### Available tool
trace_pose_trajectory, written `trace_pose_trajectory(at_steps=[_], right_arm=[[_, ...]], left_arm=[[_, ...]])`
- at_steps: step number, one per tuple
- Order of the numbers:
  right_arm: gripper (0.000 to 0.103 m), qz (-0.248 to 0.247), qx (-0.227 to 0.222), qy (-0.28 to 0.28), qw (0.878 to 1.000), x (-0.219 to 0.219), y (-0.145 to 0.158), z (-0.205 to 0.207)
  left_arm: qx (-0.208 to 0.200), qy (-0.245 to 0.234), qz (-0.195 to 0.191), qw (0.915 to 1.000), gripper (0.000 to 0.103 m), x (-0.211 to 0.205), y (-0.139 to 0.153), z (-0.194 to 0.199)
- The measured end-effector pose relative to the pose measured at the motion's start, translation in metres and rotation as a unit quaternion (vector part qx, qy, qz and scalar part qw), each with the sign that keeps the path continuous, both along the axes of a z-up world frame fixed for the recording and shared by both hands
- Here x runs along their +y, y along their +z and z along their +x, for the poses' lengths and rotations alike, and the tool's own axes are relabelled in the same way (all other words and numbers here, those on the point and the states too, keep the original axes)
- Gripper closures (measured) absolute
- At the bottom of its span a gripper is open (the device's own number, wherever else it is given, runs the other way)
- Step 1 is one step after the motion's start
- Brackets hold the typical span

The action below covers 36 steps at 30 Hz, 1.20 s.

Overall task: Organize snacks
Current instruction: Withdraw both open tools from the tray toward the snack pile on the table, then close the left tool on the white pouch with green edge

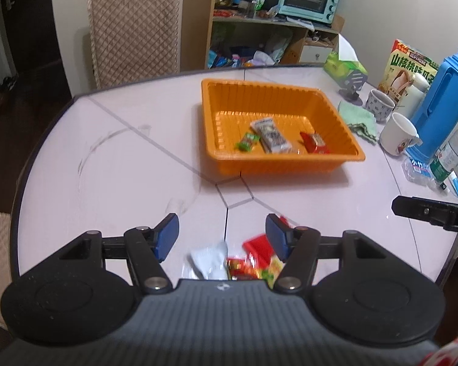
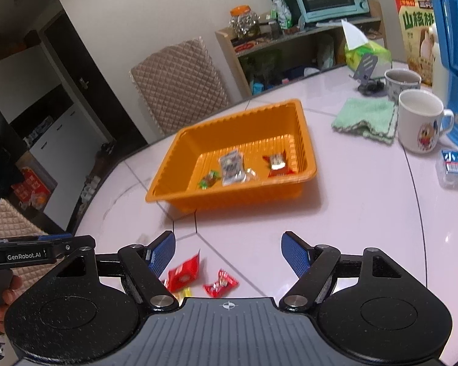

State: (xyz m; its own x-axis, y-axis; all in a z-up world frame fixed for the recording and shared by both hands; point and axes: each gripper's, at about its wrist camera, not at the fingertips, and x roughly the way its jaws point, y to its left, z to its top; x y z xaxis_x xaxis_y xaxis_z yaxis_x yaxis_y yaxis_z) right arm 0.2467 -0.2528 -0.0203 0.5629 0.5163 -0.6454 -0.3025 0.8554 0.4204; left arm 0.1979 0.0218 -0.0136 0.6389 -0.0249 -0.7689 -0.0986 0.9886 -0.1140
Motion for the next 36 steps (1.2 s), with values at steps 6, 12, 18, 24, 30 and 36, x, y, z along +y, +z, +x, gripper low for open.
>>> trace_pose_trajectory(at_steps=[6,12,18,24,30,36], right_arm=[[0.027,0.0,0.016,0.004,1.0,0.001,-0.01,-0.012],[0.027,-0.002,0.032,0.011,0.999,0.006,-0.021,-0.02],[0.027,-0.006,0.048,0.02,0.999,0.015,-0.032,-0.025],[0.027,-0.019,0.063,0.03,0.997,0.024,-0.046,-0.029],[0.027,-0.026,0.078,0.038,0.996,0.031,-0.056,-0.032],[0.027,-0.031,0.085,0.038,0.995,0.035,-0.063,-0.032]], left_arm=[[0.021,0.01,-0.01,0.9997,0.044,0.0,-0.015,-0.018],[0.034,0.02,-0.018,0.9991,0.044,-0.001,-0.029,-0.028],[0.047,0.017,-0.019,0.9986,0.044,-0.005,-0.045,-0.033],[0.056,0.015,-0.022,0.998,0.044,-0.007,-0.057,-0.037],[0.069,0.018,-0.022,0.9972,0.045,-0.006,-0.069,-0.036],[0.075,0.017,-0.022,0.9968,0.047,-0.005,-0.079,-0.031]])
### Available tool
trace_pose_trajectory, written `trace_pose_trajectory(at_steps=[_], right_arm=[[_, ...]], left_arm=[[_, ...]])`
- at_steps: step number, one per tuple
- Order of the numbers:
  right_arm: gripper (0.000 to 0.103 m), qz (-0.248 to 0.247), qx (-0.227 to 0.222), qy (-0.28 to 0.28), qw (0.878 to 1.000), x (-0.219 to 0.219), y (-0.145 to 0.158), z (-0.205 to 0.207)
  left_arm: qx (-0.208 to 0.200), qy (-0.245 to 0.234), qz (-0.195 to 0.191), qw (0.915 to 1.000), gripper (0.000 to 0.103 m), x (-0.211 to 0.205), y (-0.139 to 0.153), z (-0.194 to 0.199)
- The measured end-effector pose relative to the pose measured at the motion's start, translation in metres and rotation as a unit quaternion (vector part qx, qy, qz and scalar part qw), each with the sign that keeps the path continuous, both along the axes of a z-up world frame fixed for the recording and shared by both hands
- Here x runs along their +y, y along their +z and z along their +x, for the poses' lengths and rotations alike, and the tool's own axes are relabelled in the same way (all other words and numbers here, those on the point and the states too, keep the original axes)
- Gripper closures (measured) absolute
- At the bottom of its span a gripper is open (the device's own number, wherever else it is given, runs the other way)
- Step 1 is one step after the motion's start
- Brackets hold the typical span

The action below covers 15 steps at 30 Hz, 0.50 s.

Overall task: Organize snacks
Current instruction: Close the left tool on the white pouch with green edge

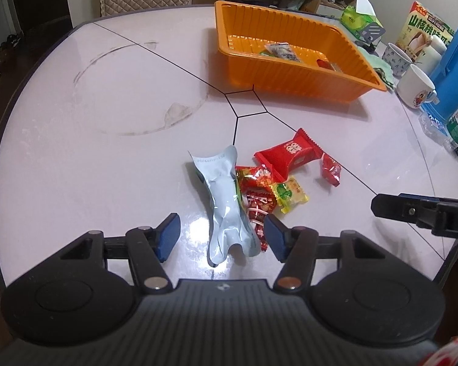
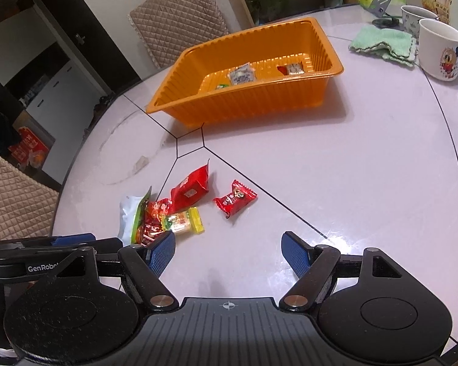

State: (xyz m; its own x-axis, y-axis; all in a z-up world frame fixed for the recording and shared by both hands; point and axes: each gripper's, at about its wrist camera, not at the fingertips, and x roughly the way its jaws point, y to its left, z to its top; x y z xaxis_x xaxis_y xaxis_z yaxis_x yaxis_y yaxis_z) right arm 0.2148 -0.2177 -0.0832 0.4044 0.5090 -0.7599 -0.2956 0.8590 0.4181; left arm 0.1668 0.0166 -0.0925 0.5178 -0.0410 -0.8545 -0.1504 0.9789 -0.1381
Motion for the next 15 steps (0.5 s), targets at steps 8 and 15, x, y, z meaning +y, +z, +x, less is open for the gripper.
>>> trace_pose_trajectory(at_steps=[8,15], right_arm=[[0.027,-0.001,0.01,-0.012,1.0,0.001,-0.006,0.006],[0.027,-0.004,0.016,-0.02,1.0,-0.001,-0.01,0.009]], left_arm=[[0.002,-0.002,0.001,1.0,0.05,0.002,-0.008,0.015],[0.009,-0.008,0.001,0.9999,0.056,0.004,-0.016,0.032]])
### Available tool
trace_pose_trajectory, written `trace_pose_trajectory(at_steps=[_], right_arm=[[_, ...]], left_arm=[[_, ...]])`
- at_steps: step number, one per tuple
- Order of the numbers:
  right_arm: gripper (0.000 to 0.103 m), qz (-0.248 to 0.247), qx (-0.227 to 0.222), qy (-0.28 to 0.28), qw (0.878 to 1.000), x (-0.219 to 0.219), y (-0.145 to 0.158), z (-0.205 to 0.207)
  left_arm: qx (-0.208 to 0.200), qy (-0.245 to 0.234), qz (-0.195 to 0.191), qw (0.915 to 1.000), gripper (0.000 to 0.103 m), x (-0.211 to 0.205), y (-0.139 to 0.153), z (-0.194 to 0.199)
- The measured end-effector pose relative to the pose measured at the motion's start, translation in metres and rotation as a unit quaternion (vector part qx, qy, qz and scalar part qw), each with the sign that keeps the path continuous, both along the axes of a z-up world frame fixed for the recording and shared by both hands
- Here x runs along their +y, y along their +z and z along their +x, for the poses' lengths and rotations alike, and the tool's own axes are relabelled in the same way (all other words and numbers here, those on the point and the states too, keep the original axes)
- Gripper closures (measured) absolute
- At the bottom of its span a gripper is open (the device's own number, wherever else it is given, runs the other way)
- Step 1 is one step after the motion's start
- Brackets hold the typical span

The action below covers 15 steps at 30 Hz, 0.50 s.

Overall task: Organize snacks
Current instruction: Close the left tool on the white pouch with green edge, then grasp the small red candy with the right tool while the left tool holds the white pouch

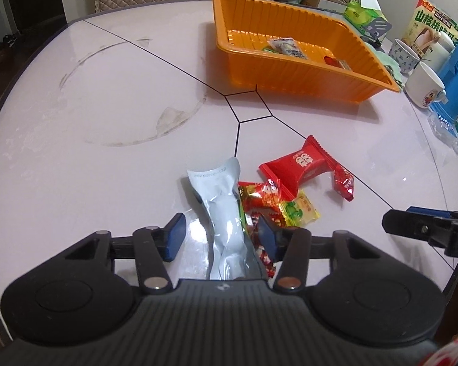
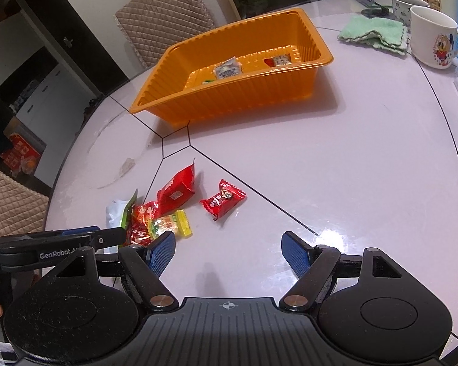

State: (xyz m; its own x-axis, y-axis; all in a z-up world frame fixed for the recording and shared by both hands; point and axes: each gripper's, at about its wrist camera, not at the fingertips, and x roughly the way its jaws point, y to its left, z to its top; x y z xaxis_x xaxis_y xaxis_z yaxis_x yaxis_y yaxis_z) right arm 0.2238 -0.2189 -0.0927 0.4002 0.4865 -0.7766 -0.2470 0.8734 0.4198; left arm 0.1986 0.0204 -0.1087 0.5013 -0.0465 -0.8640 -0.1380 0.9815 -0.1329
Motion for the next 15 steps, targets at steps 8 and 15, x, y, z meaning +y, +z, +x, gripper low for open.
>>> trace_pose_trajectory(at_steps=[8,15], right_arm=[[0.027,-0.003,0.005,-0.004,1.0,0.0,-0.002,0.003],[0.027,-0.002,0.007,-0.003,1.0,0.002,-0.004,0.006]], left_arm=[[0.005,-0.003,-0.003,1.0,0.075,0.007,-0.007,0.008],[0.007,0.015,0.002,0.9999,0.075,0.029,-0.007,-0.003]])
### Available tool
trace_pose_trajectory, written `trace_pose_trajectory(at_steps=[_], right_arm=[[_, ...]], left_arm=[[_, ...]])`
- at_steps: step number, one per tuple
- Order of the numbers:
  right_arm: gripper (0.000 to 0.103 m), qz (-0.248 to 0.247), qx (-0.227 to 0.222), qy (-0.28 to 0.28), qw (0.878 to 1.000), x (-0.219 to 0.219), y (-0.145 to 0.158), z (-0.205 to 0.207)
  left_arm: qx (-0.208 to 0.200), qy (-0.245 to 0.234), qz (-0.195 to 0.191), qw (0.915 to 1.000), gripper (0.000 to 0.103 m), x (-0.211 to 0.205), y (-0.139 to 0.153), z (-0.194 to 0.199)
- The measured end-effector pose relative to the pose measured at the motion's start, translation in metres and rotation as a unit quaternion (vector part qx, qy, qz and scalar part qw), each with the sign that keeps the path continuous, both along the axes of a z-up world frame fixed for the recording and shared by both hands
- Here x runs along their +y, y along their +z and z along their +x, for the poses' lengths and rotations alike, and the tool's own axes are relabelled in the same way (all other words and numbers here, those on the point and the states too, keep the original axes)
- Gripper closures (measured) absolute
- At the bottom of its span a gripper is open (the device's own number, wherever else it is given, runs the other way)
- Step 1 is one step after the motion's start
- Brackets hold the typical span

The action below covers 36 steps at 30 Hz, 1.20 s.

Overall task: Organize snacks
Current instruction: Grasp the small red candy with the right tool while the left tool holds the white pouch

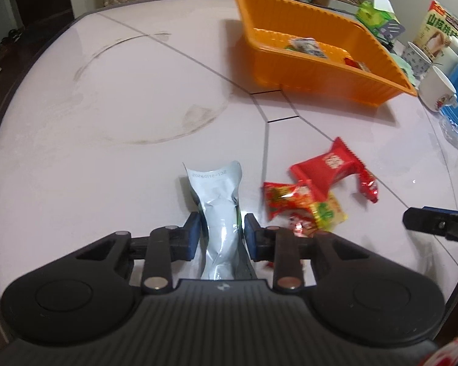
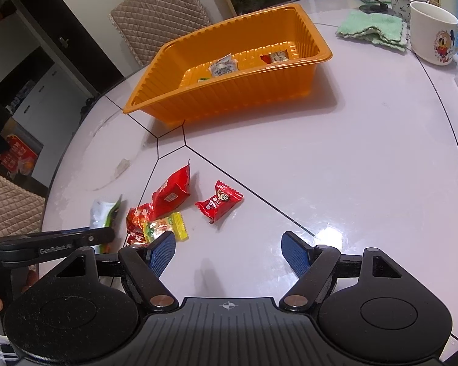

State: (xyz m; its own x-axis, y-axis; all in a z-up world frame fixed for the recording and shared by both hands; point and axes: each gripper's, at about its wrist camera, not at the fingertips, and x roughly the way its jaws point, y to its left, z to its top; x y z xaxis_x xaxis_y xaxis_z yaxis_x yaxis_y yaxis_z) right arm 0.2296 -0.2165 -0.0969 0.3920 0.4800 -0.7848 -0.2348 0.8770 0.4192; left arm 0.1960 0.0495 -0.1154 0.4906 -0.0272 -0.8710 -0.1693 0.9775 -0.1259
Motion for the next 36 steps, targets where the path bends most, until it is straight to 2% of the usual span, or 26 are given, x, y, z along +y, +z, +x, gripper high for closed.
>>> trace_pose_trajectory(at_steps=[11,15,17,27,28,30,36], right_arm=[[0.027,0.001,-0.001,0.01,1.0,0.01,-0.003,0.001],[0.027,0.002,-0.004,0.015,1.0,0.011,-0.004,0.0],[0.027,0.002,-0.006,0.017,1.0,0.013,-0.005,0.0],[0.028,-0.013,-0.043,0.029,0.999,0.023,-0.006,0.007],[0.029,-0.015,-0.046,0.032,0.998,0.025,-0.006,0.009],[0.042,-0.017,-0.048,0.035,0.998,0.028,-0.007,0.012],[0.057,-0.013,-0.036,0.013,0.999,0.033,-0.011,0.023]], left_arm=[[0.006,0.01,-0.006,0.9999,0.075,0.006,-0.003,-0.002],[0.006,0.001,0.009,0.9999,0.075,0.001,-0.005,0.002],[0.005,-0.004,0.012,0.9999,0.079,-0.001,-0.004,0.003],[-0.012,0.015,0.022,0.9996,0.08,0.013,0.006,0.002],[-0.013,0.019,0.022,0.9995,0.08,0.015,0.008,0.003],[-0.016,0.026,0.023,0.9993,0.08,0.02,0.01,0.003],[-0.02,0.039,0.024,0.9988,0.08,0.031,0.013,0.004]])
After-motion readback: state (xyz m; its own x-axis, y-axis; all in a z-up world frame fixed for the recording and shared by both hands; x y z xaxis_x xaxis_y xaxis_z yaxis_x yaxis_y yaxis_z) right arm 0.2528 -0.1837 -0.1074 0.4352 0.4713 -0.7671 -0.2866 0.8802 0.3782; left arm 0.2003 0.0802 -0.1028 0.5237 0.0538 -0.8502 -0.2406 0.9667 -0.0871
